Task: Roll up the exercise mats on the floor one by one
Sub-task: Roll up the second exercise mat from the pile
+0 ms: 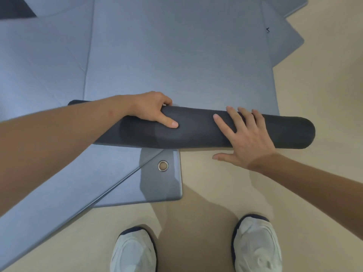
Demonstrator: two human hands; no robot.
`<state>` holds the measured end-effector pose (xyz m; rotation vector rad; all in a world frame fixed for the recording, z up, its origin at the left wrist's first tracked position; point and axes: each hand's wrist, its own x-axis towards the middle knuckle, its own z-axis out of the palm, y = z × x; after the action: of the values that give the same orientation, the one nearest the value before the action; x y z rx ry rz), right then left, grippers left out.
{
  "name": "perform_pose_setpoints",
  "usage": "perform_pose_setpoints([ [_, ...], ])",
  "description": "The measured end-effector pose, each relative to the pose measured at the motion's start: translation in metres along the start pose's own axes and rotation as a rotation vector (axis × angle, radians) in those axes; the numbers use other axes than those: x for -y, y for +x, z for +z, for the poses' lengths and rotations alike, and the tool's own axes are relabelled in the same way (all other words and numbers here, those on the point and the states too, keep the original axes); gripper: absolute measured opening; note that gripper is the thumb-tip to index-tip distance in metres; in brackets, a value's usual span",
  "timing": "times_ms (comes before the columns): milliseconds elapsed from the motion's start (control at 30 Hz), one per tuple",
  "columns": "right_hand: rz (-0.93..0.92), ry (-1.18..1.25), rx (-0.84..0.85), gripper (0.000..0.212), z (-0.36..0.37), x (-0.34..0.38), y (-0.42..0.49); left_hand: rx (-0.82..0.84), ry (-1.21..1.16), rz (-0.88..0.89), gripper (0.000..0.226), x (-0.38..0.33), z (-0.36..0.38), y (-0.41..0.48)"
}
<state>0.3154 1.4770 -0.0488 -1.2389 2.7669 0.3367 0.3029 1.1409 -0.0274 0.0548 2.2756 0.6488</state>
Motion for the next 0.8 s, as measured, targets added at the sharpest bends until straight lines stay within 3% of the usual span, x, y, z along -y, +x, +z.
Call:
perform_pose_setpoints([
  [100, -0.054, -0.007, 0.013, 0.109, -0.009, -0.014, 0.025, -0.146, -0.006, -0.006, 0.075, 0.0, -0.004, -0.007],
  [200, -0.088, 0.042, 0.08, 0.107, -0.017, -0.033, 0.05, -0.41, 0.162, 0.119, 0.056, -0.003, 0.002, -0.023],
  [267, -0.104, 0.17, 0.175, 0.106, -0.021, -0.048, 0.072, -0.558, 0.324, 0.219, 0.058, -0.012, 0.018, -0.038],
  [367, -0.087, 0.409, 0.304, 0.099, -0.026, -0.067, 0.103, -0.625, 0.483, 0.148, 0.085, -0.021, 0.048, -0.052],
  [533, -0.003, 0.407, 0.326, 0.097, -0.031, -0.083, 0.126, -0.647, 0.702, 0.025, 0.112, -0.014, 0.052, -0.044],
  [600, 0.076, 0.344, 0.24, 0.101, -0.034, -0.083, 0.123, -0.616, 0.773, 0.012, 0.121, -0.01, 0.045, -0.036],
  [700, 0.261, 0.402, -0.084, 0.093, -0.031, -0.065, 0.104, -0.59, 0.801, -0.01, 0.127, -0.002, 0.024, -0.02],
  [733, 0.271, 0.411, -0.175, 0.09, -0.026, -0.057, 0.095, -0.584, 0.791, -0.01, 0.128, -0.001, 0.016, -0.014],
  [800, 0.199, 0.293, -0.19, 0.098, -0.015, -0.05, 0.08, -0.56, 0.757, -0.004, 0.13, 0.002, 0.0, -0.005],
])
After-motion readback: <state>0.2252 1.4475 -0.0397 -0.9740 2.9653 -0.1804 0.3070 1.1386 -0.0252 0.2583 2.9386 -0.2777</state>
